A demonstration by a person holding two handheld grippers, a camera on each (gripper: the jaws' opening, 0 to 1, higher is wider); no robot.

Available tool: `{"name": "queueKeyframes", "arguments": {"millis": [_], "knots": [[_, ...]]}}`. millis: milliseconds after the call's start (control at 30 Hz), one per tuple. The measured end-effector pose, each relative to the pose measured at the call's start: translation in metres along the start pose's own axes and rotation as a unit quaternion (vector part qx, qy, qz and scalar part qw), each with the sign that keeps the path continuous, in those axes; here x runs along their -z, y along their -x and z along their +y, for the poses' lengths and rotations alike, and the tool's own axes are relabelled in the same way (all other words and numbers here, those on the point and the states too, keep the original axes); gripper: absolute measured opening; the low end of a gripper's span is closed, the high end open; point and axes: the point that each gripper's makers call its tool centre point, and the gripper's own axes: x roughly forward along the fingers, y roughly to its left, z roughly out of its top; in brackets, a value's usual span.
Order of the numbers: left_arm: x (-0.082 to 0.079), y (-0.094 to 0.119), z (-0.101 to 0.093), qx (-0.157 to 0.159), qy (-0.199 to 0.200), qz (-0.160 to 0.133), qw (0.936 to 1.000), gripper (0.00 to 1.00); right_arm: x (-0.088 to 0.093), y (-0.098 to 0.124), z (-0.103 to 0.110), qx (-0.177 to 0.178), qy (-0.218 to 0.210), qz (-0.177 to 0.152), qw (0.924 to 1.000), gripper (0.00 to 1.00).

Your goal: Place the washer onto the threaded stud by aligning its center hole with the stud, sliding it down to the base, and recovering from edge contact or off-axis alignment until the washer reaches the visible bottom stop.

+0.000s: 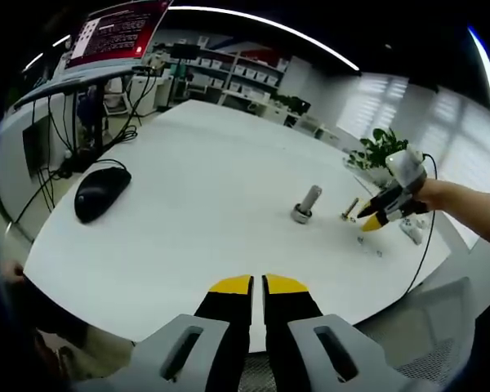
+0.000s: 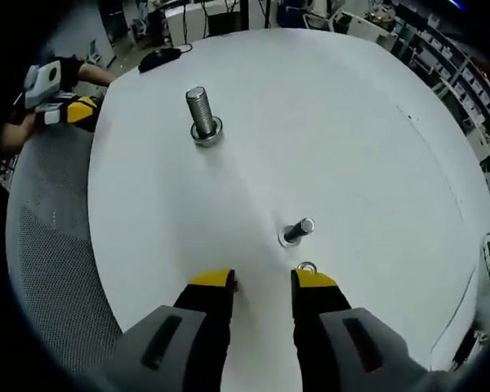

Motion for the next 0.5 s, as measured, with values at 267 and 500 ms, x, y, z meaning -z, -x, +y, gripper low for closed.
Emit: {"name": "queueKeyframes", "arguments": {"millis": [267,500], "knots": [[0.0,0.0,0.0,0.0,0.0,0.0,1.0,0.02,0.008,0.0,0.019,-0.022,0.005,0.001,0.9997,0.29],[0.0,0.0,0.0,0.0,0.0,0.0,1.0,0.02,0.013,-0.003,0.026,-0.029,0.01,0.009,0.9995,0.28]]}}
